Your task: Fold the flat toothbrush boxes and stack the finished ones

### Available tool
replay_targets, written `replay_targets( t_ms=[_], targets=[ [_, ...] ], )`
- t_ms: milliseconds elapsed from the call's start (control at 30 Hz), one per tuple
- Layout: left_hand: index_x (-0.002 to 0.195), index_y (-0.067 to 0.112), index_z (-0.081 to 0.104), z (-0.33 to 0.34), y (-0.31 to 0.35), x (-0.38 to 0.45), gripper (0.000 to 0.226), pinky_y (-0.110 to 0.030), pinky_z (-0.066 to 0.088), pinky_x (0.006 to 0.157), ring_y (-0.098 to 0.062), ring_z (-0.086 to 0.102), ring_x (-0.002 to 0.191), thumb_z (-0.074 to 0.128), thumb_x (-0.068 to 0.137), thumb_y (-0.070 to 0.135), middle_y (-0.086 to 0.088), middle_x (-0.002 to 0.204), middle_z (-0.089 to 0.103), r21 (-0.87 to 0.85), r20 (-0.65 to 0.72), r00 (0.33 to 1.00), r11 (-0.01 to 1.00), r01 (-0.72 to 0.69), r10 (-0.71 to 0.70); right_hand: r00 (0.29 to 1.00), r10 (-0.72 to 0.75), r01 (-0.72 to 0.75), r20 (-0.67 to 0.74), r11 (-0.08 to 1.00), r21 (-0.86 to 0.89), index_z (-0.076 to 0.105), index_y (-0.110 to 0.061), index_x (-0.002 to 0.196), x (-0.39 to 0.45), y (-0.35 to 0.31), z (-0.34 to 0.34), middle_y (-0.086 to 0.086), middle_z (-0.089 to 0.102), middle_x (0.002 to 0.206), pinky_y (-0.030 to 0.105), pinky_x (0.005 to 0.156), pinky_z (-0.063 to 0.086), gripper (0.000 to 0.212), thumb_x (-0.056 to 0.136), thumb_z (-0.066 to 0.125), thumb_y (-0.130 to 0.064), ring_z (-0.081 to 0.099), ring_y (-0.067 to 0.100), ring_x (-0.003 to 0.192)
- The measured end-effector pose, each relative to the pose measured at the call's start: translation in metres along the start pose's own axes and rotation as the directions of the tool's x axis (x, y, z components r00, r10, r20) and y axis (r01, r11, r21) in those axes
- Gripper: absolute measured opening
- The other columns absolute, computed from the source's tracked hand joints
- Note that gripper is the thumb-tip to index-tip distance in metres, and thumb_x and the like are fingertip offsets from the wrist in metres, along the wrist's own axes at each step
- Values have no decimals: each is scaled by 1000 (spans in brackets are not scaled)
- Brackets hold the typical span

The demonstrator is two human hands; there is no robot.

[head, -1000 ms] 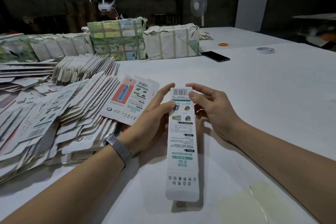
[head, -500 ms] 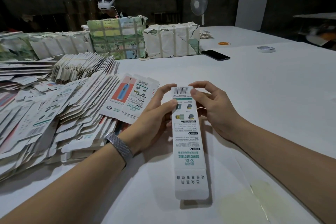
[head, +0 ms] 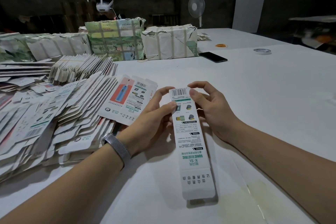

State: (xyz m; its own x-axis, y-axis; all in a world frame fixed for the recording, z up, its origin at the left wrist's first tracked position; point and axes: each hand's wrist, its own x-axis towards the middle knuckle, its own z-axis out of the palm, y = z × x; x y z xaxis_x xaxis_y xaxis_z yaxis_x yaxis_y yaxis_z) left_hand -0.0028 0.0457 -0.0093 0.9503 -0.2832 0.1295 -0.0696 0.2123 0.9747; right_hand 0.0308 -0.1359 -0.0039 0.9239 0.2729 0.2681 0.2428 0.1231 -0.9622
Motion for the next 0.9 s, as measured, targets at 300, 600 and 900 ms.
replay_targets(
  t_ms=[300, 600, 900],
  targets=[
    [125, 29, 34, 2, -2, 3, 54, -24, 52, 47, -20, 66, 57, 74, 89, 31, -12, 83, 74, 62, -93, 992, 995, -82, 88, 987, -5, 132, 160, 598, -791, 60, -41, 125, -12, -42, -6, -17, 59, 112, 21, 81, 51, 65, 66, 69, -68, 59, 2, 90],
    [128, 39, 42, 4, -3, 2, 59, -25, 51, 47, -24, 65, 58, 69, 76, 40, -13, 85, 72, 62, -97, 993, 996, -63, 69, 986, 73, -168, -151, 378, -911, 57, -44, 133, -21, -78, -76, -8, 59, 129, 31, 86, 50, 60, 76, 77, -49, 59, 11, 98],
    [122, 42, 55, 2, -9, 6, 48, -28, 38, 47, -20, 58, 55, 75, 77, 43, -16, 82, 70, 86, -115, 989, 993, -77, 87, 821, 124, -558, -557, -33, -829, 60, -33, 130, -88, -101, -260, 2, 60, 133, 33, 86, 46, 54, 79, 76, -44, 56, 22, 111]
  ],
)
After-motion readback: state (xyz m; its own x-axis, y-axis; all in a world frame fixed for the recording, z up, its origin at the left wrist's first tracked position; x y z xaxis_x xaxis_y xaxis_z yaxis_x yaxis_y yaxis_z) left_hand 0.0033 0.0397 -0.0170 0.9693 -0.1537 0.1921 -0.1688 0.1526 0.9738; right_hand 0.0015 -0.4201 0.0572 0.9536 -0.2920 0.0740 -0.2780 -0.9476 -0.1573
